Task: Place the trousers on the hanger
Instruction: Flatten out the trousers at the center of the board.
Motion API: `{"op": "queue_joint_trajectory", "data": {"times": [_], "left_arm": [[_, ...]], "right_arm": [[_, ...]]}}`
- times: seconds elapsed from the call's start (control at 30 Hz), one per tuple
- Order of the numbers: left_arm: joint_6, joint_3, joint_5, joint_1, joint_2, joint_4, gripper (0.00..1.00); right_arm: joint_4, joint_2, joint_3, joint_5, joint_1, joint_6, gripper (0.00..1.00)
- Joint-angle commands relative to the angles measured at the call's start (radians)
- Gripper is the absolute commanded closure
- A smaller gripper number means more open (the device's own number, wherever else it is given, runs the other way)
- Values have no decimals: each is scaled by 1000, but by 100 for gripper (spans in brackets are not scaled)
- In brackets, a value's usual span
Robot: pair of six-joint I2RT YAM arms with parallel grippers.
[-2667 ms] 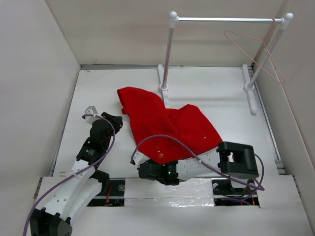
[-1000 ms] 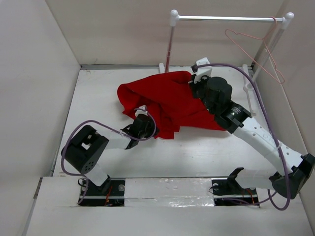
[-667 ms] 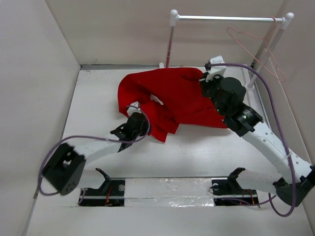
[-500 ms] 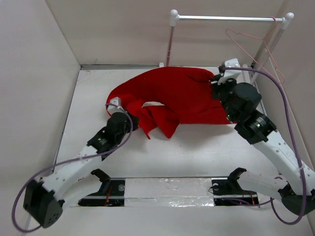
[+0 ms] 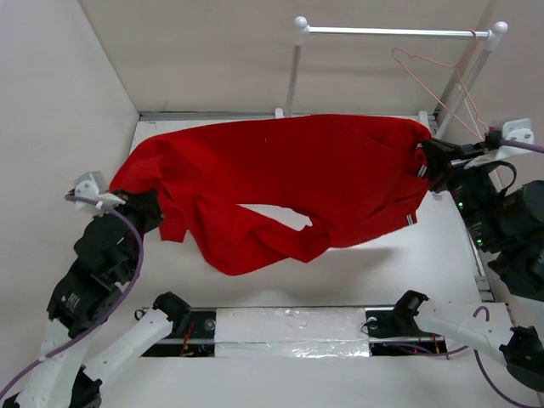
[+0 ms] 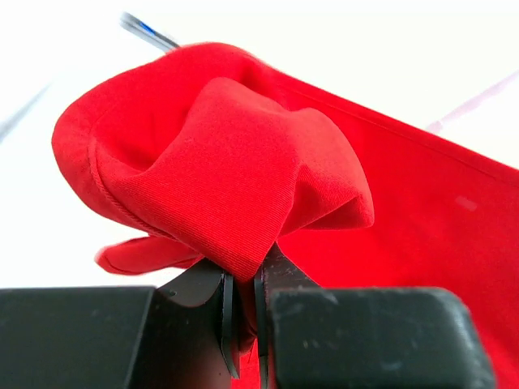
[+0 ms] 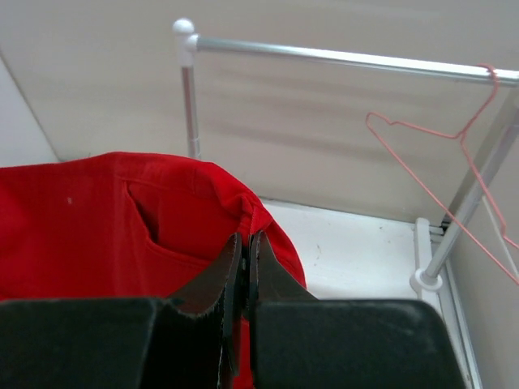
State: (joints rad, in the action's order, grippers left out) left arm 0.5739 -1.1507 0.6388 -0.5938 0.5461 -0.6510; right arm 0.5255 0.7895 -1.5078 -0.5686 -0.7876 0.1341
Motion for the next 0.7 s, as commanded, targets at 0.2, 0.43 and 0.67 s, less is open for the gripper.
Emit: {"op": "queue_joint_trajectory", "data": {"times": [0.2,0.43,0.67], "left_arm": [[-125,55,291,8,-74,-12,100],[-59,161,202,8,-45,5,100],[-49,252,4,8,67,89,100]], "right_arm": [[51,155,-7,-240,71,-27,100],[-169,276,345,176,634,-131,100],[-373,479,528,228,910,-254,100]]}}
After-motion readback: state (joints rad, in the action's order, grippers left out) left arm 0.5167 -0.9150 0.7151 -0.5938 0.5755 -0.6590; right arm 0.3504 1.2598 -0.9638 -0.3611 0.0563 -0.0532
